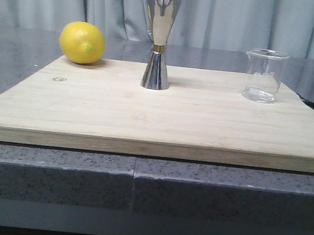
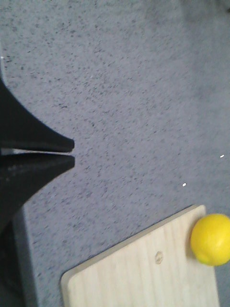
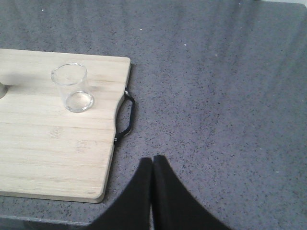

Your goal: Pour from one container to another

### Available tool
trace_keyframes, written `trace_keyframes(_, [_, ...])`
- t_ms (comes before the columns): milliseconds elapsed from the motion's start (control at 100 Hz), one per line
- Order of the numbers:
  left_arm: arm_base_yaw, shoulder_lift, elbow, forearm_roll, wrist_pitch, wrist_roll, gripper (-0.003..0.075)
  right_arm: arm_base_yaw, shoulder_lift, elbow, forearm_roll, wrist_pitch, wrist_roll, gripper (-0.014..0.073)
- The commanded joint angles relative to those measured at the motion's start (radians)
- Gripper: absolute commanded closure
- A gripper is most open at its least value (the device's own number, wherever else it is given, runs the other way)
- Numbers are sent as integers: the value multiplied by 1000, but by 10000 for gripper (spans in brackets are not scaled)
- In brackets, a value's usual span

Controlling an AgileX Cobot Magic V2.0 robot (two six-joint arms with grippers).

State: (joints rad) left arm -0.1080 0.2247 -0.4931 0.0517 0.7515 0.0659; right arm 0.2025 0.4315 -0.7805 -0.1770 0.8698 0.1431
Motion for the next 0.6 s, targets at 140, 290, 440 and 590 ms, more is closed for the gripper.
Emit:
trace_keyframes(140, [73, -185, 277, -88, -485, 21, 741, -5, 8, -23, -16, -68, -7, 662])
trace_keyframes(290, [89, -255, 418, -101, -605, 21, 741, -5, 8, -23, -16, -68, -7, 662])
trace_keyframes(440, [93, -253, 520, -98, -764, 21, 741, -5, 8, -23, -16, -68, -7, 662])
trace_keyframes(590, [93, -253, 519, -100, -751, 21, 741, -5, 8, -23, -16, -68, -7, 662])
